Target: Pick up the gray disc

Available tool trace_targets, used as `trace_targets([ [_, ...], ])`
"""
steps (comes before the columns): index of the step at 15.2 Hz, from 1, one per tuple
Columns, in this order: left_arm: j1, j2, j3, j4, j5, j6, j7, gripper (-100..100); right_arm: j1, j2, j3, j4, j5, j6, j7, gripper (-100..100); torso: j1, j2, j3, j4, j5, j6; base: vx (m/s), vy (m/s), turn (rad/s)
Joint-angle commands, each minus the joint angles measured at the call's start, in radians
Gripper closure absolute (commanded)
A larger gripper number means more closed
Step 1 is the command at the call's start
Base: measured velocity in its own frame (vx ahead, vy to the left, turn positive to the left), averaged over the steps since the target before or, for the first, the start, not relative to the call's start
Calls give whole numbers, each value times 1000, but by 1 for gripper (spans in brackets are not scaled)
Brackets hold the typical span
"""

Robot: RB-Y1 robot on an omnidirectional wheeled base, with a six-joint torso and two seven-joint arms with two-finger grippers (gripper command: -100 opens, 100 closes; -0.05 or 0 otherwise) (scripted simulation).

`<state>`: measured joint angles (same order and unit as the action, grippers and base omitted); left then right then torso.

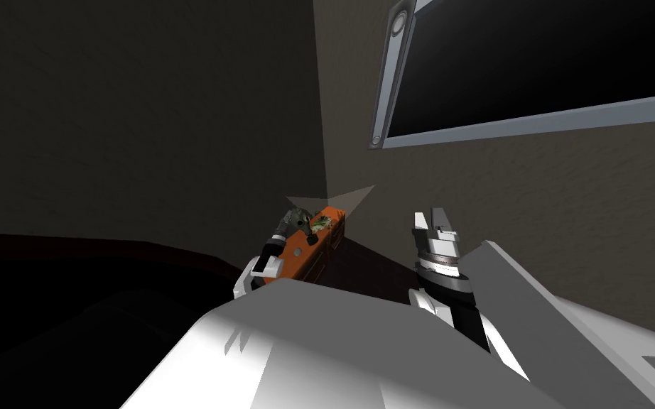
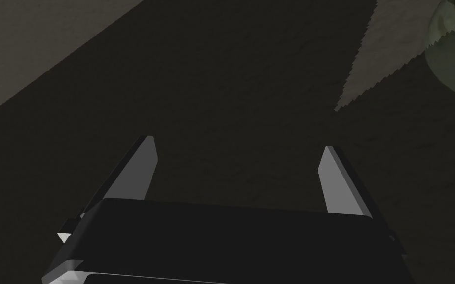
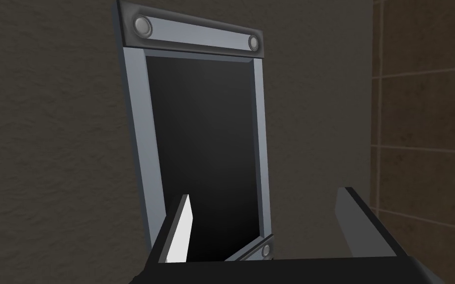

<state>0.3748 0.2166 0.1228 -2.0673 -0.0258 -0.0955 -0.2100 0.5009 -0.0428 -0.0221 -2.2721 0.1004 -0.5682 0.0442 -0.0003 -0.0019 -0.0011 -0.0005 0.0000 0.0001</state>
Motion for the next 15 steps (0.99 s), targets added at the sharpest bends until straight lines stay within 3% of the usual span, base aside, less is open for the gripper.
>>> trace_targets([
  [1,-19,6,14,42,-2,50,-8,-100,0,0,0,0,0,0,0,0,0,0,0,0,0,0,24,-12,-48],
  [2,-19,6,14,42,-2,61,-8,-100,0,0,0,0,0,0,0,0,0,0,0,0,0,0,17,-7,-10],
  [3,-33,18,34,81,-2,90,-13,-100,0,0,0,0,0,0,0,0,0,0,0,0,0,0,23,-12,-45],
  [5,-33,18,34,87,-2,114,-13,-100,0,0,0,0,0,0,0,0,0,0,0,0,0,0,20,-11,-29],
  [6,-48,30,55,124,-1,147,-18,-100,0,0,0,0,0,0,0,0,0,0,0,0,0,0,26,-9,-42],
  [8,-48,30,55,133,-1,167,-18,-100,0,0,0,0,0,0,0,0,0,0,0,0,0,0,25,-8,-32],
  [9,-63,41,75,177,1,200,-22,-100,0,0,0,0,0,0,0,0,0,0,0,0,0,0,28,-9,-33],
  [11,-63,41,75,180,1,221,-22,-100,0,0,0,0,0,0,0,0,0,-1,0,0,0,0,29,-10,-33],
  [12,-78,51,96,224,3,256,-26,-100,0,0,0,0,0,0,0,0,0,0,0,0,0,0,28,-14,-45],
  [14,-78,51,96,228,3,275,-26,-100,0,0,0,0,0,0,0,0,0,-1,0,0,0,0,27,-13,-28],
  [15,-93,61,117,270,6,306,-29,-100,0,0,0,0,0,0,0,0,0,0,0,0,0,0,29,-15,-38],
])
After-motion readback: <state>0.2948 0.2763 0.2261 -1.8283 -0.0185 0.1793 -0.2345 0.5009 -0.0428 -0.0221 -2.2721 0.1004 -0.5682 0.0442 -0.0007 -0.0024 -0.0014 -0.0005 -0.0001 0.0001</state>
